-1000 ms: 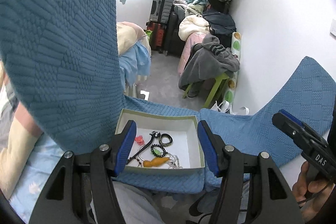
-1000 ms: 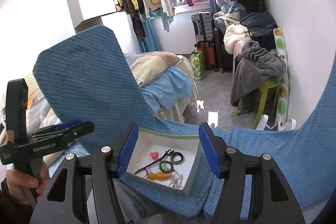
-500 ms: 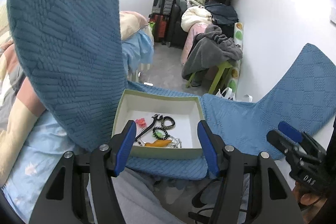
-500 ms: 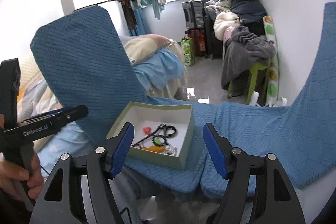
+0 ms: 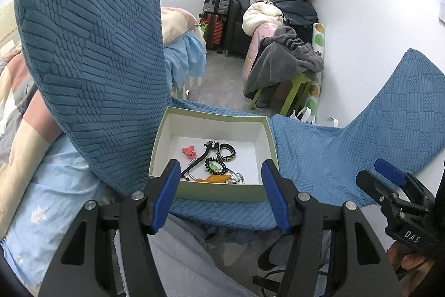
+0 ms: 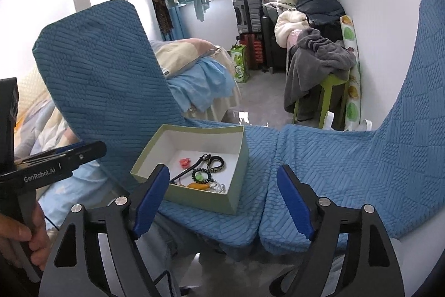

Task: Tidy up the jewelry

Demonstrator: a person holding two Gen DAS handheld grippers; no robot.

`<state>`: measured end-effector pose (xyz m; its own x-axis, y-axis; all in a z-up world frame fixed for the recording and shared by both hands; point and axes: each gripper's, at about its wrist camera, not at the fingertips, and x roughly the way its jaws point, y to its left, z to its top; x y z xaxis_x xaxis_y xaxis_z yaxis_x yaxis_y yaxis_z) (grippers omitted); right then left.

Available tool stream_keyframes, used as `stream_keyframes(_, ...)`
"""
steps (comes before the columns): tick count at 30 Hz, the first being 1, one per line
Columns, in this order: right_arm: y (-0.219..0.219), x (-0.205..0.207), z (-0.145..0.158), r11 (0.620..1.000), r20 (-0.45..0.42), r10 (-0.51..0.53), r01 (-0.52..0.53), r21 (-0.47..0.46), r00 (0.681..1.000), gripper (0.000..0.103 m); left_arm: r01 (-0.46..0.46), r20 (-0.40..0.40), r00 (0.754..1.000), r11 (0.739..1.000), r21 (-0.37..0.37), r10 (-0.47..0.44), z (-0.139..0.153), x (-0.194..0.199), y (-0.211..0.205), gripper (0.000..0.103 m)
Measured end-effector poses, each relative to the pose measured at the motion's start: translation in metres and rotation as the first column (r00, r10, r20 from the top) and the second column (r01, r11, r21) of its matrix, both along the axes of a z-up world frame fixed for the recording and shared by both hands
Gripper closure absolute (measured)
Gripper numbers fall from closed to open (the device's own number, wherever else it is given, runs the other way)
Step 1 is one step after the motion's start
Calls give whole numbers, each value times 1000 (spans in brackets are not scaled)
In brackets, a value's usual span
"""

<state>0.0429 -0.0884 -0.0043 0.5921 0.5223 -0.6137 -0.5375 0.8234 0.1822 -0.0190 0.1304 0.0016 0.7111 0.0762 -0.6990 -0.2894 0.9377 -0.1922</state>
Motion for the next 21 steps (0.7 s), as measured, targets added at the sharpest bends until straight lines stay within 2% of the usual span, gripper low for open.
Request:
stream_keyframes(3, -1, -1, -2, 1000, -1, -5, 5, -7, 1000, 15, 3, -1, 1000, 1000, 2, -3, 0, 0, 0, 42)
stream_keyframes(5, -2, 0, -2, 1000, 4, -13, 13, -11, 1000, 13, 5, -5, 1000, 1000, 5, -4, 0, 2, -1, 42)
stream_keyframes(8, -5, 5, -2, 999, 11, -40, 41, -28, 999, 3, 3, -4, 1000, 1000, 6, -3, 0, 2, -1, 42)
stream_keyframes(17, -6, 5, -5, 998, -2, -59, 59, -22, 998, 2, 8, -22, 1000, 1000, 7, -7, -4, 3, -1, 40)
stream_keyframes(19, -6, 4, -5, 998, -4, -60, 60, -19, 998, 2, -4, -25, 1000, 1000, 10, 4, -5, 3, 0, 28)
stream_keyframes(21, -6, 6, -5, 998, -4, -59, 59, -23, 998, 2, -12, -24, 1000, 1000, 5, 12, -6, 3, 1, 22)
